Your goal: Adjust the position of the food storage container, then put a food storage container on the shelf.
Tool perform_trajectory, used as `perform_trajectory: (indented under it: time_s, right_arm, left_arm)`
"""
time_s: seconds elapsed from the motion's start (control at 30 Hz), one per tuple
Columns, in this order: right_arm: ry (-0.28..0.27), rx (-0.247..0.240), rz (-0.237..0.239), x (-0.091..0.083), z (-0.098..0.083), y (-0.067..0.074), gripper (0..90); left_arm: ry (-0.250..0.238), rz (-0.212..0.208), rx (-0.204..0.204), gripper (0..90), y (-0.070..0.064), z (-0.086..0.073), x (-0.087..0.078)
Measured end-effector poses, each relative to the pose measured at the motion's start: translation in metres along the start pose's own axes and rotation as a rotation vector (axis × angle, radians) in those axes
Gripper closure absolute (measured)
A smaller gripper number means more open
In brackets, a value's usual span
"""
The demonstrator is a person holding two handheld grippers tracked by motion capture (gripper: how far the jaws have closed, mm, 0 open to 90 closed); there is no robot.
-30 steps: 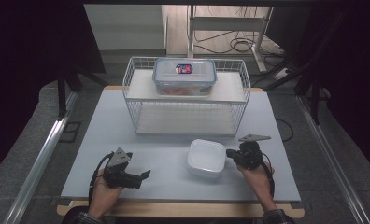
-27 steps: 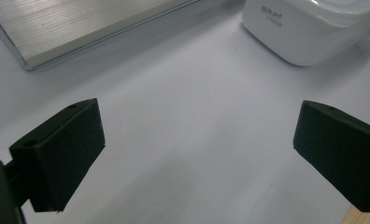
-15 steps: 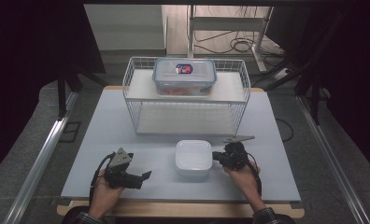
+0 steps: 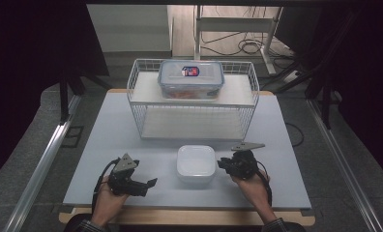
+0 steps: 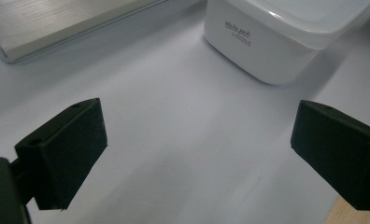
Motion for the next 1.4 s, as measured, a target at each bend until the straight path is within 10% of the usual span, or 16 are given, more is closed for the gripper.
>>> perform_trajectory:
  time_s: [0.57, 0.93, 1.4]
  right_arm:
    - [-0.049, -0.008, 0.023, -0.017, -0.007, -0.006, 18.5]
    - [-0.081, -0.034, 0.064, -0.016, 0.000, -0.001, 8.9]
    - [-0.063, -0.023, 0.077, -0.004, 0.016, 0.013, 6.4]
  left_arm:
    - [0.020, -0.005, -0.016, 3.0, 0.001, -0.001, 0.002]
    - [0.019, -0.086, -0.073, 3.6, -0.002, 0.011, 0.005]
    - [-0.030, -0.097, -0.042, 11.6, -0.005, 0.045, 0.025]
Point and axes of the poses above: each handheld gripper's, and its own axes: x roughly forward along the jaws, z roughly out of its top, y roughly to its left, the point moved 5 cm from there along x, roughly forward along the jaws, and after that the axes turned 5 degrees about z, right-handed, at the moved point
